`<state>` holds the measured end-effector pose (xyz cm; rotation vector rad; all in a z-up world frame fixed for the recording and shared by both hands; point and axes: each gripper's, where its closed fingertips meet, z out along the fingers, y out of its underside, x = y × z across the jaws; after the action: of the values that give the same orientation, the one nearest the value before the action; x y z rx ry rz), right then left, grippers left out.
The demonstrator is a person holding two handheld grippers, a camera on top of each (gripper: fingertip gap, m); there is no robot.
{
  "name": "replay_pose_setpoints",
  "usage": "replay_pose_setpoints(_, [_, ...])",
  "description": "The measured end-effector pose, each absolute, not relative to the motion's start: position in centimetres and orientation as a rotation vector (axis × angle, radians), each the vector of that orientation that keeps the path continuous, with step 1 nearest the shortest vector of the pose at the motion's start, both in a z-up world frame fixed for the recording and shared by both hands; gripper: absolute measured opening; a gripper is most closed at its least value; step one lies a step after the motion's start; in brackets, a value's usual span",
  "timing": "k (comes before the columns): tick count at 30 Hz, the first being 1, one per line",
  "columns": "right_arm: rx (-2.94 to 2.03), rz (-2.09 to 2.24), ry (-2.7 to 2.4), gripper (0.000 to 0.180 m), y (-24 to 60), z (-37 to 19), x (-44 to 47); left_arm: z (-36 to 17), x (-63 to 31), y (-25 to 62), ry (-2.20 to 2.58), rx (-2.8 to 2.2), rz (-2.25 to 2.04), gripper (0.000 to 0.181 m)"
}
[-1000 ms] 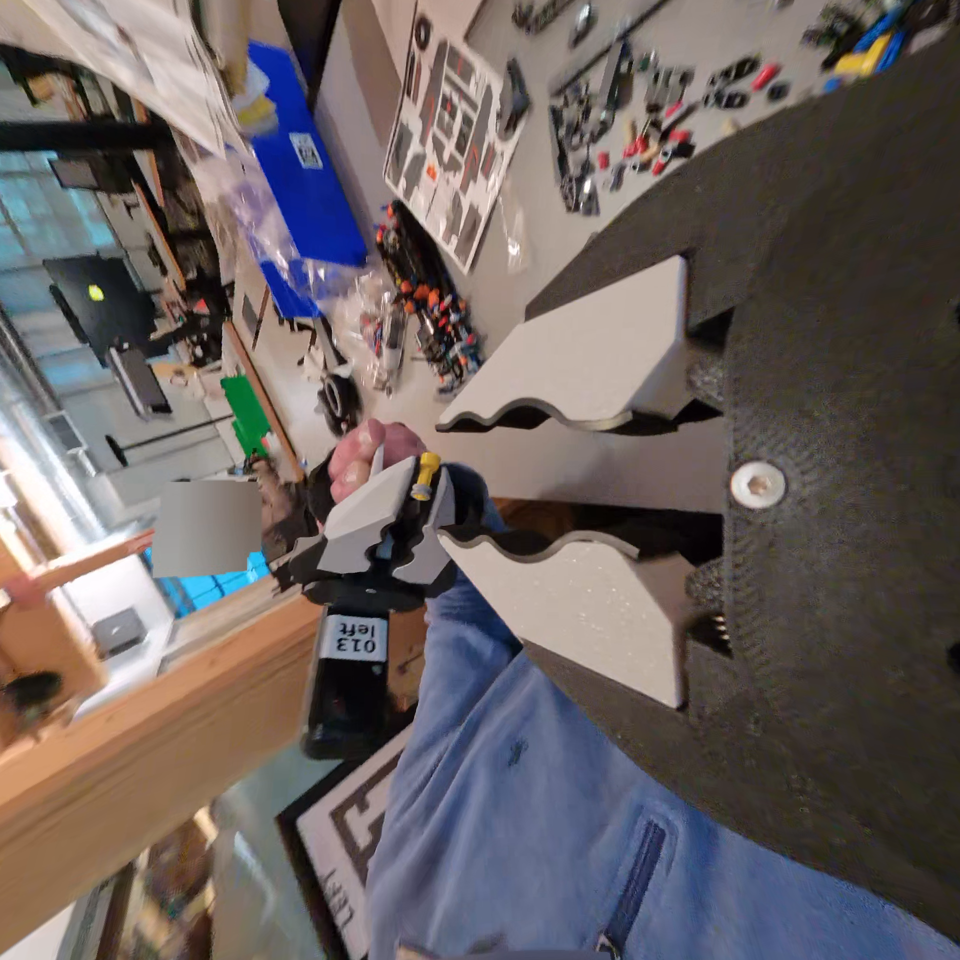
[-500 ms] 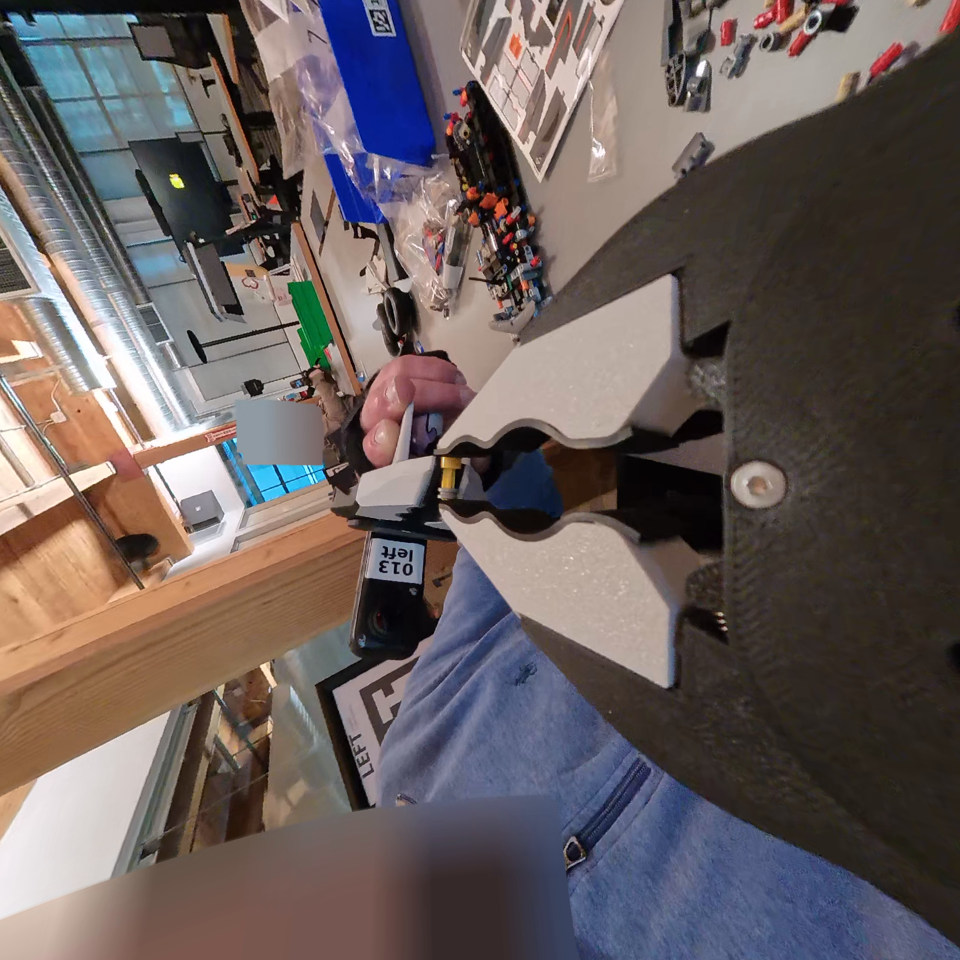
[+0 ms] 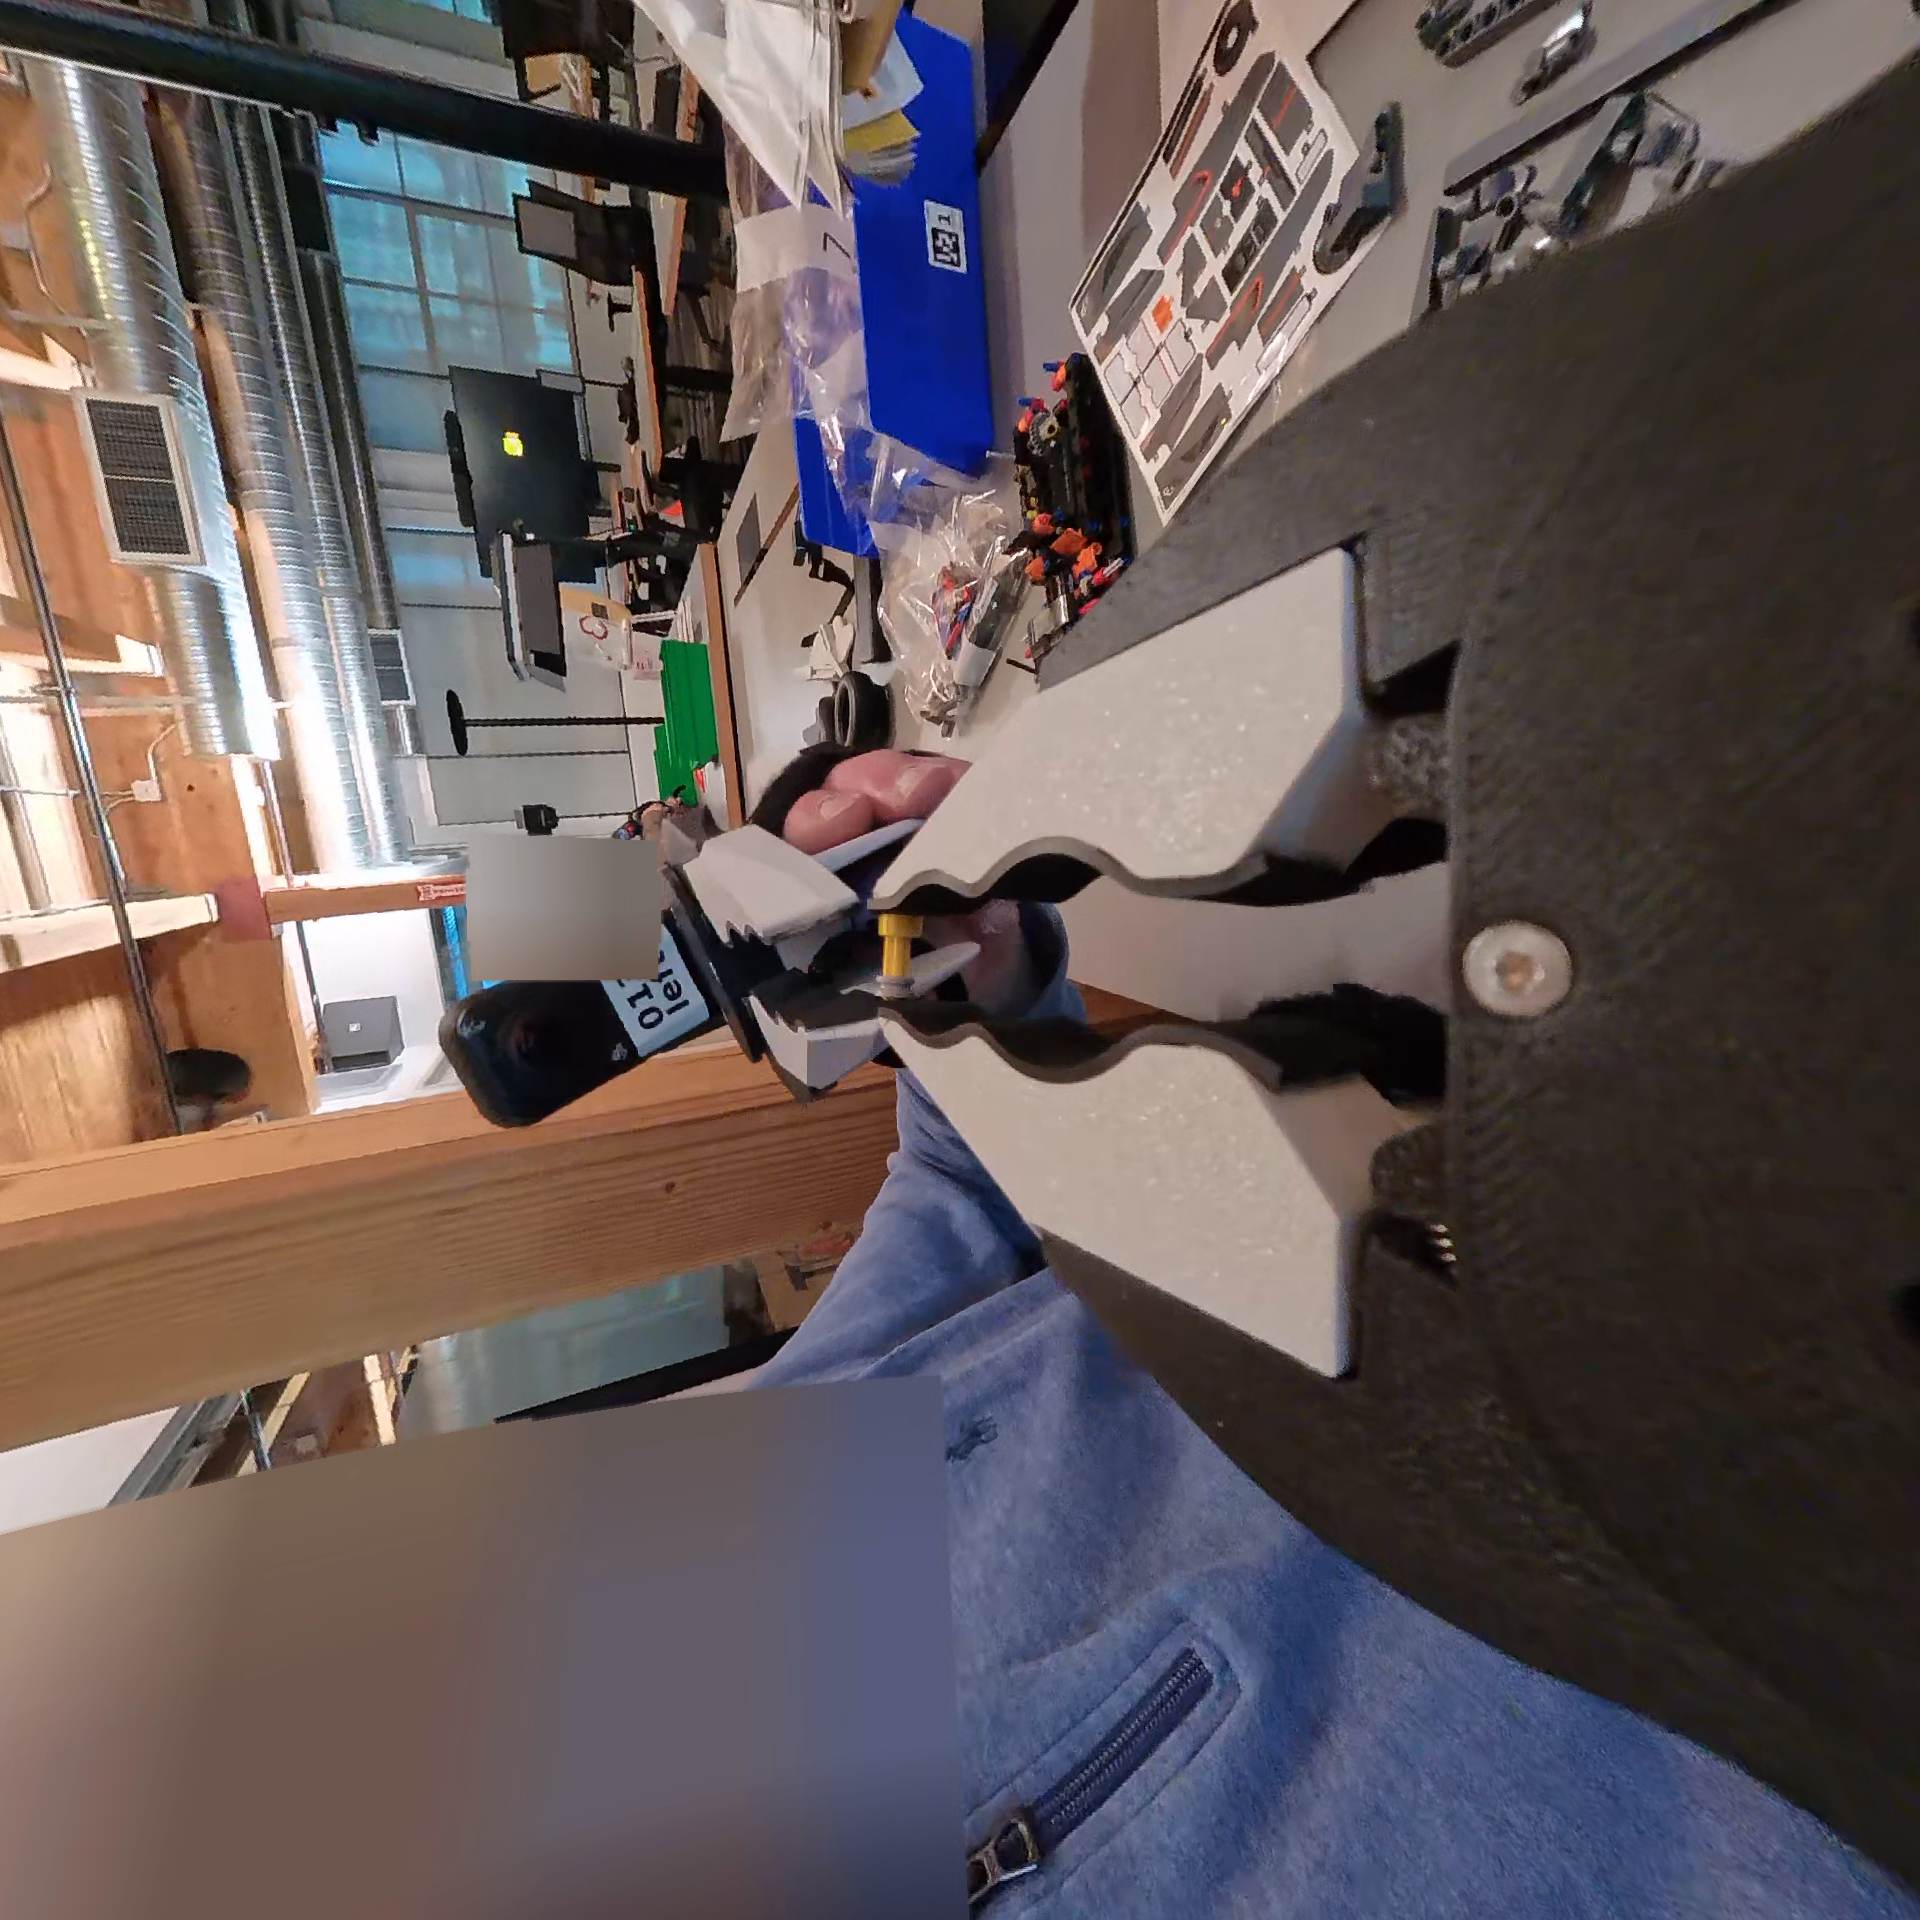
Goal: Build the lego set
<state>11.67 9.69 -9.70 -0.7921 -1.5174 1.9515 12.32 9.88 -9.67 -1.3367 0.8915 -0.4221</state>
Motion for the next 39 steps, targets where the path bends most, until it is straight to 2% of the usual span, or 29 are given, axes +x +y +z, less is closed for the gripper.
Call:
replay_pose_setpoints(9, [-0.763,1.946,-1.528,0.013,9.43,-9.74,11.80,-9.78,12.40,10.07,0.849,-1.353,-0.510,0.015])
replay_pose_setpoints(10, [-0.758,1.953,-1.532,0.012,9.33,-9.76,11.81,-9.74,12.24,10.20,0.836,-1.356,-0.514,0.008])
replay_pose_setpoints(13, [-0.755,1.938,-1.533,0.012,9.17,-9.82,11.65,-9.68,12.06,10.25,0.819,-1.356,-0.545,0.006])
replay_pose_setpoints(29, [-0.755,1.955,-1.488,0.013,9.60,-9.67,11.55,-9.64,12.24,10.04,0.842,-1.358,-0.569,0.016])
replay_pose_setpoints(39, [-0.753,1.971,-1.469,0.013,9.48,-9.59,11.43,-9.60,12.11,10.02,0.820,-1.356,-0.588,0.016])
